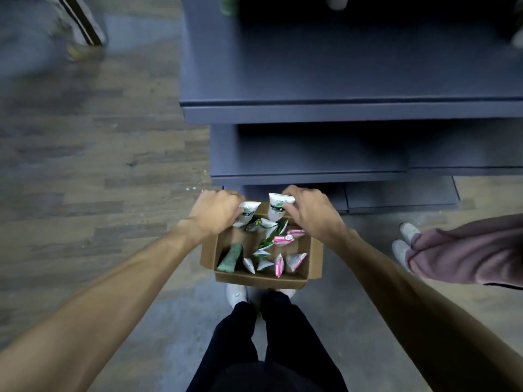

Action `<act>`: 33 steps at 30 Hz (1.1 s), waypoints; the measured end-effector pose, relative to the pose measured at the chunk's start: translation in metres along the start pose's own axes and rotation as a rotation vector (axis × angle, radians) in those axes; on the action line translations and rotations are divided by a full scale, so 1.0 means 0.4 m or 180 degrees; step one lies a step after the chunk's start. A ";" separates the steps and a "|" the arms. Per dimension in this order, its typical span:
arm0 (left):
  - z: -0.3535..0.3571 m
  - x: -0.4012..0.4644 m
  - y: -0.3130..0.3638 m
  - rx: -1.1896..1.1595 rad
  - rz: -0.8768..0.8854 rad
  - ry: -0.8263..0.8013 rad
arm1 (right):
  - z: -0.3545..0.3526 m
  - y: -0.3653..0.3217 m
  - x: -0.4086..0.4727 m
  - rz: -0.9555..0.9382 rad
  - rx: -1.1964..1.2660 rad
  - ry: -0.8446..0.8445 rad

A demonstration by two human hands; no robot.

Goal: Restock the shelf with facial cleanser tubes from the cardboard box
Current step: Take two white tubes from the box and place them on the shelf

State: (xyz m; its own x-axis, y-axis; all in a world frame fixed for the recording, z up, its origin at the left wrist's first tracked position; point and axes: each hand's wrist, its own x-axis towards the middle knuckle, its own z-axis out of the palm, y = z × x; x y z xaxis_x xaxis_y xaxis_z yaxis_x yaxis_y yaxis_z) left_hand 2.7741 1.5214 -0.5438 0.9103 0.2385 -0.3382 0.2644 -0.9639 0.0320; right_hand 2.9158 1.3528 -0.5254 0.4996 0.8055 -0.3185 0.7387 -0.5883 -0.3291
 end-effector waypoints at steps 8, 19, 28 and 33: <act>-0.210 -0.017 -0.043 -0.0282 0.0110 0.0385 | -0.183 -0.033 -0.037 -0.0101 0.0401 0.0747; -0.536 -0.015 -0.132 -0.0311 0.0353 0.1324 | -0.461 -0.100 -0.046 -0.0278 0.1251 0.1501; -0.707 0.041 -0.160 -0.0480 0.0303 0.1729 | -0.606 -0.099 0.031 -0.0476 0.1339 0.1896; -0.691 0.110 -0.156 -0.0634 0.0056 0.1434 | -0.600 -0.060 0.115 -0.0372 0.1373 0.1691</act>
State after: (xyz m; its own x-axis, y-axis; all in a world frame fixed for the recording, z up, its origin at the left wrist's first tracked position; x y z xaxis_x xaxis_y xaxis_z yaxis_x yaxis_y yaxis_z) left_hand 2.8856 1.6249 -0.3009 0.9508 0.2923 0.1031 0.2635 -0.9373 0.2281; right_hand 3.0295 1.4209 -0.3187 0.6629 0.7261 0.1826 0.6101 -0.3826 -0.6938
